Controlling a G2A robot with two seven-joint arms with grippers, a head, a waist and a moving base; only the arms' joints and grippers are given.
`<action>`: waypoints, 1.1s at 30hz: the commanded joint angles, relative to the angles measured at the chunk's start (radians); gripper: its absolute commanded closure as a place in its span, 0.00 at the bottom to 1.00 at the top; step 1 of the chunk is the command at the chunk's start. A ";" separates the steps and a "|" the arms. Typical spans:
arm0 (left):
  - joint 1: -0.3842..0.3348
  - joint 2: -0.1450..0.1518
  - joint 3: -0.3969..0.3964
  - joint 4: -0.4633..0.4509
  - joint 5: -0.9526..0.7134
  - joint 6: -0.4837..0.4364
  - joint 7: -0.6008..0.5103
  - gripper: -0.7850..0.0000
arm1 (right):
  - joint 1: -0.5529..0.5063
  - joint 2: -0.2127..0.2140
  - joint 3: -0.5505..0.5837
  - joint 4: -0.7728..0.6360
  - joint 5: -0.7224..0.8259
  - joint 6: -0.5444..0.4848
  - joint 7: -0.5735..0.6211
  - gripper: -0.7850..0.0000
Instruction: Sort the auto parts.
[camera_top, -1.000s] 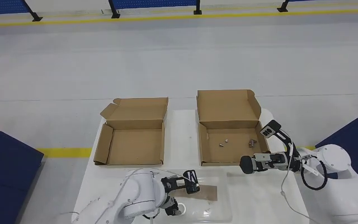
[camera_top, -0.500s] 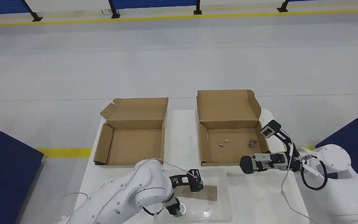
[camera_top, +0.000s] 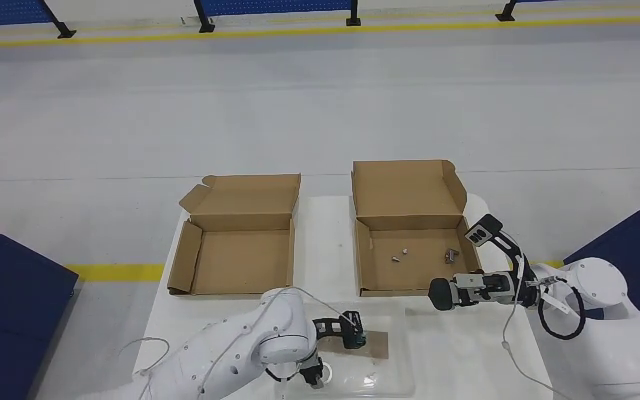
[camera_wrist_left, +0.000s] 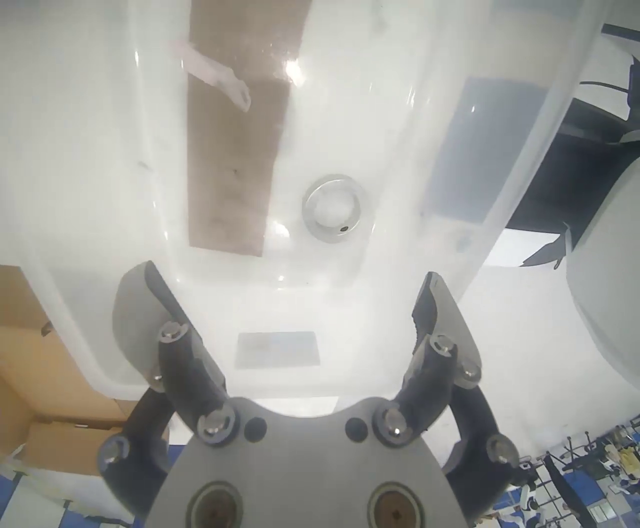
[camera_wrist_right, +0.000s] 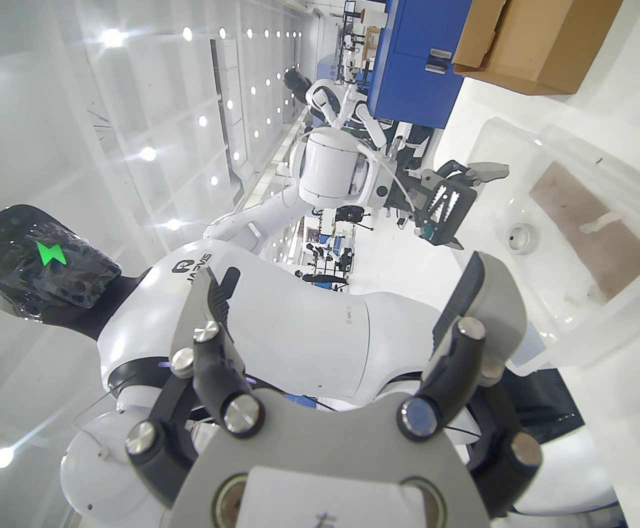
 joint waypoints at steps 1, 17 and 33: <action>0.000 0.000 -0.001 0.000 0.001 0.000 0.000 0.00 | 0.000 0.000 0.000 0.000 0.000 0.000 0.000 0.00; -0.052 -0.055 0.100 0.130 0.003 -0.069 0.076 0.00 | 0.000 0.000 0.000 0.000 0.000 0.000 0.000 0.00; -0.041 -0.068 0.120 0.186 0.027 -0.079 0.117 0.63 | 0.000 0.000 0.000 0.000 0.000 0.000 0.000 0.00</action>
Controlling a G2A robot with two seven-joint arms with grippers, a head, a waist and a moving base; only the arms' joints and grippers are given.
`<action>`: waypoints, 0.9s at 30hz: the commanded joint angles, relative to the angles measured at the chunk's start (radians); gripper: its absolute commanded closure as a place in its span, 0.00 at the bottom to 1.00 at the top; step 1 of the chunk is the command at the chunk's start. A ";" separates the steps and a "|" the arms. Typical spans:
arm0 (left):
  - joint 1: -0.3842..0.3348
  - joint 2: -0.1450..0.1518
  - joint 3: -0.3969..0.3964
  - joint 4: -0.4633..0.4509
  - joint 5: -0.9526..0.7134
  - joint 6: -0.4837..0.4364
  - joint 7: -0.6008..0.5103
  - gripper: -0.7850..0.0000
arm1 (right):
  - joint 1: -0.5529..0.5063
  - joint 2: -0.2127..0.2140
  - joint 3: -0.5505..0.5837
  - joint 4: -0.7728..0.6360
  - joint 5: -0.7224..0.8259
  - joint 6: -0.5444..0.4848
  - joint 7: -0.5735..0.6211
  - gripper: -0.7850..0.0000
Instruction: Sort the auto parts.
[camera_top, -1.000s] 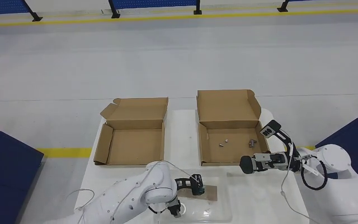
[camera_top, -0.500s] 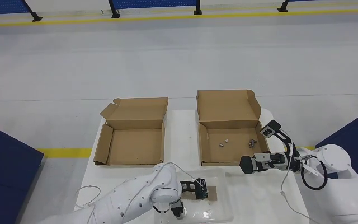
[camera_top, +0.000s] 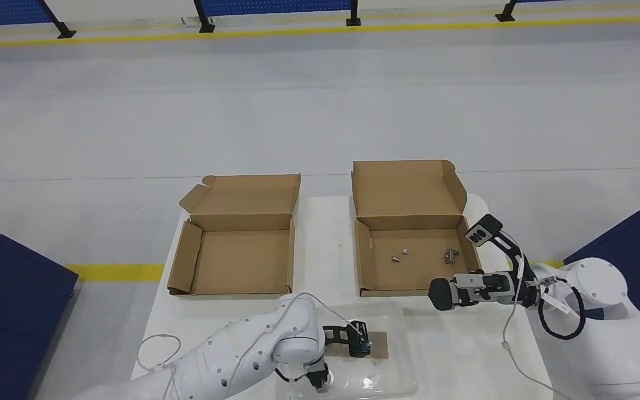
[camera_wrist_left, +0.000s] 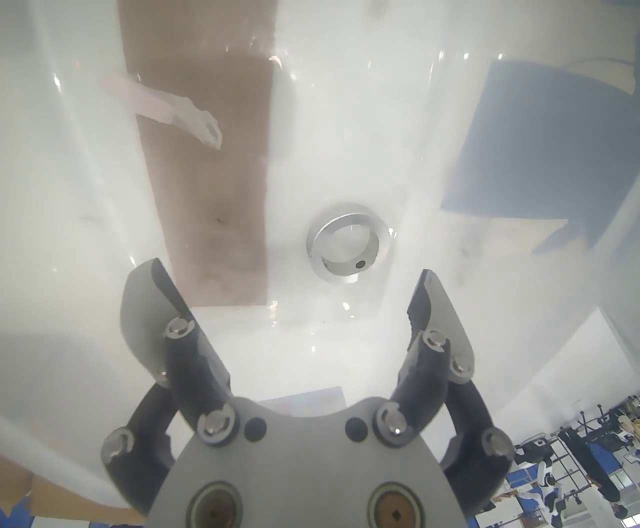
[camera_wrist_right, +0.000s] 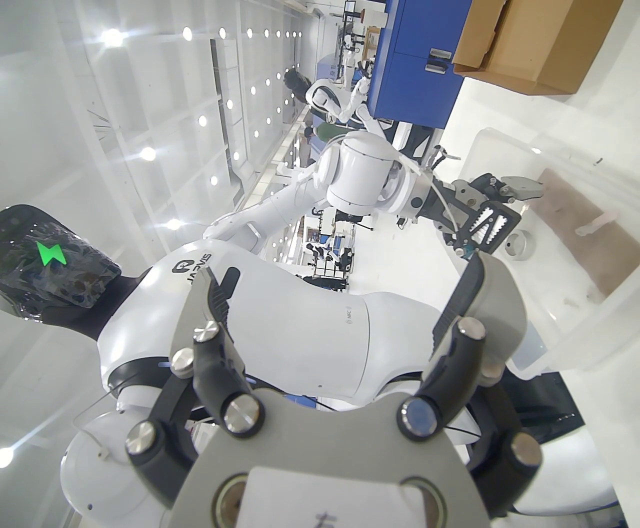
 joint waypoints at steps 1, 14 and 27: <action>-0.002 -0.003 0.004 0.006 0.004 -0.004 -0.008 0.65 | 0.000 0.000 0.000 0.000 0.000 0.000 0.000 0.00; -0.012 -0.025 0.017 0.057 -0.007 -0.023 -0.008 0.68 | 0.000 0.000 0.000 0.000 0.000 0.000 0.000 0.00; -0.019 -0.051 0.034 0.099 0.014 -0.022 0.015 0.78 | 0.000 0.000 0.000 0.000 0.000 0.000 0.000 0.00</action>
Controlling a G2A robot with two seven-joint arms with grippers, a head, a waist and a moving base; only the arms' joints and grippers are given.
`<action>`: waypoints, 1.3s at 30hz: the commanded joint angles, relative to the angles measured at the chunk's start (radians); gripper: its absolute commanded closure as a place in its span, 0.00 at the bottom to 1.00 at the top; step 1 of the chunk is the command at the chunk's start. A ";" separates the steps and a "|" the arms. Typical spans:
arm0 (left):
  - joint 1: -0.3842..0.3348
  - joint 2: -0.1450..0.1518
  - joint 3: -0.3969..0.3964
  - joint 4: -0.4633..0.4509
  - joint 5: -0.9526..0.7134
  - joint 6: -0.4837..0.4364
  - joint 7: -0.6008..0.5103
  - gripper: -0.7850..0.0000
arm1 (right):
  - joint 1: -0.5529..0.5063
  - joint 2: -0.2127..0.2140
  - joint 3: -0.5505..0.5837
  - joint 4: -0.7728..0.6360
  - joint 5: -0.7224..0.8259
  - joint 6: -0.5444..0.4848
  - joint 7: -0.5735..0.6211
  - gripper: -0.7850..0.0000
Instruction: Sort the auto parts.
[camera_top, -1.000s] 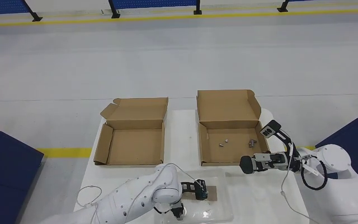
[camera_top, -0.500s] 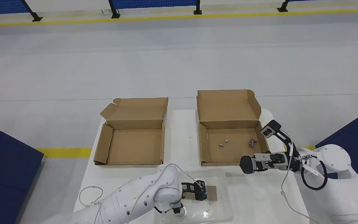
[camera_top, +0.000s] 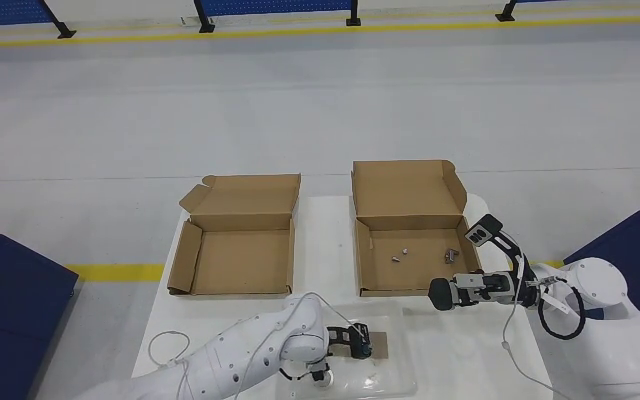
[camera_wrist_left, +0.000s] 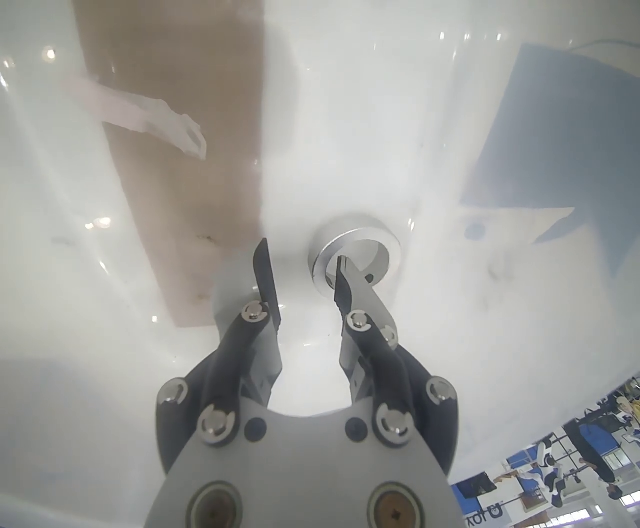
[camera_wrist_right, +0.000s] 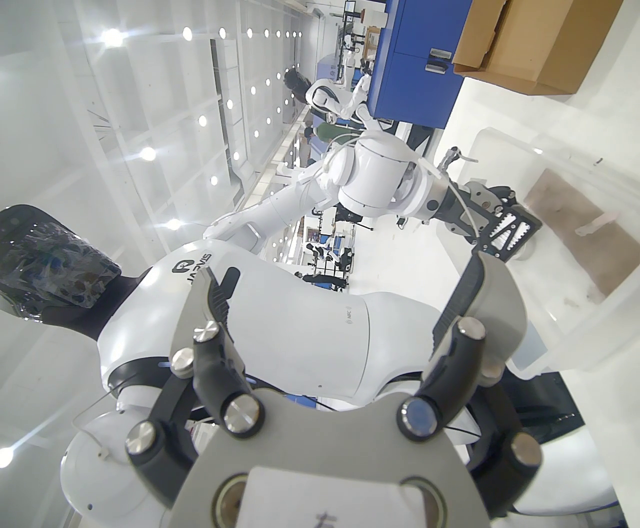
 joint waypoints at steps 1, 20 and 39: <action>0.000 -0.003 0.000 0.005 0.016 0.011 0.009 0.79 | 0.000 0.000 0.000 0.000 0.000 0.000 0.000 0.00; 0.025 -0.001 -0.032 -0.026 0.077 0.051 0.021 0.62 | 0.000 0.000 0.000 0.000 0.000 0.000 0.000 0.00; 0.032 -0.029 -0.015 0.013 0.131 0.057 0.032 0.75 | 0.000 0.000 0.000 0.000 0.000 0.000 0.000 0.00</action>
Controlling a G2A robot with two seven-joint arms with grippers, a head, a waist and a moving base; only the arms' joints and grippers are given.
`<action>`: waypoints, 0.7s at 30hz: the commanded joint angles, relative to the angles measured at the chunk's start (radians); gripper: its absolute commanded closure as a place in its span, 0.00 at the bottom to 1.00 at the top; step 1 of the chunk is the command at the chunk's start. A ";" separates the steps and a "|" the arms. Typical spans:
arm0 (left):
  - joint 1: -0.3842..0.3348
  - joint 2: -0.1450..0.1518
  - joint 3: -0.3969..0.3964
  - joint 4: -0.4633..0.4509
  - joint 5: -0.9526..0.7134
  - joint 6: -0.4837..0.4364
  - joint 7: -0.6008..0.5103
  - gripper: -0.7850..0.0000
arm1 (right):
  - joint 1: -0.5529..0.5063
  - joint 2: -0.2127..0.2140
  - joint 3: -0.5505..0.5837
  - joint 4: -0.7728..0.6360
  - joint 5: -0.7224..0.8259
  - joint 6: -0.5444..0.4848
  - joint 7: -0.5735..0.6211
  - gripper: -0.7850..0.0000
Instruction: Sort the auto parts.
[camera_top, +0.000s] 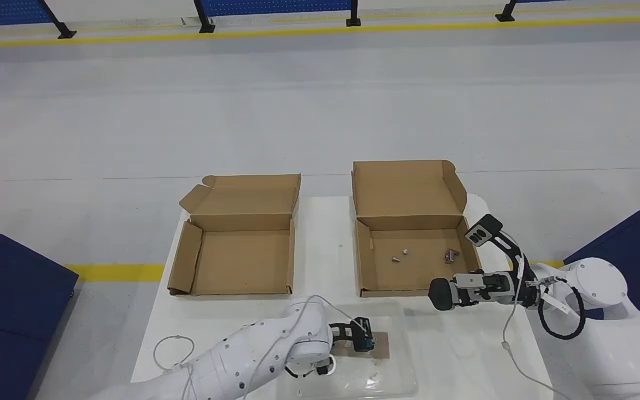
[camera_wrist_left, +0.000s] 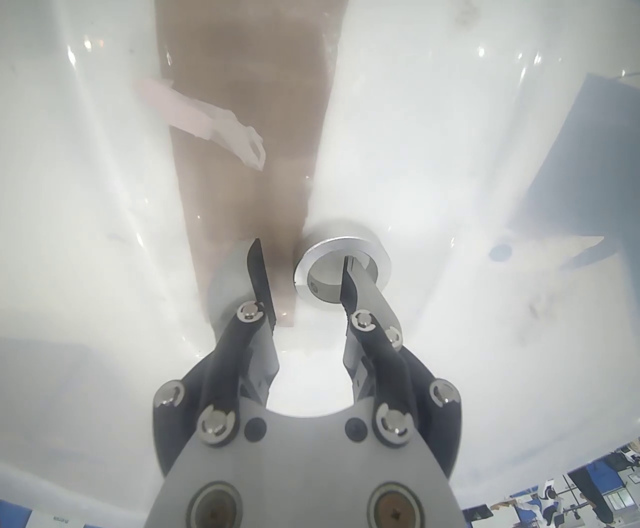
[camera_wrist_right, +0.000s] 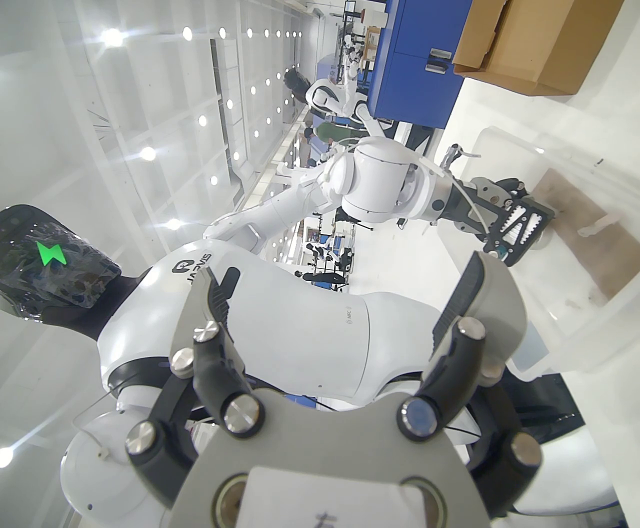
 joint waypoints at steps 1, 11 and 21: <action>-0.001 -0.006 0.004 0.009 0.006 0.003 0.001 0.89 | 0.000 0.000 0.000 0.000 0.000 0.000 0.000 0.00; 0.004 -0.016 -0.010 0.013 0.030 0.031 0.014 1.00 | 0.000 0.000 0.000 0.000 0.000 0.000 0.000 0.00; 0.043 0.041 -0.113 -0.158 -0.014 -0.021 -0.030 1.00 | 0.000 0.000 0.000 0.000 0.000 0.000 0.000 0.00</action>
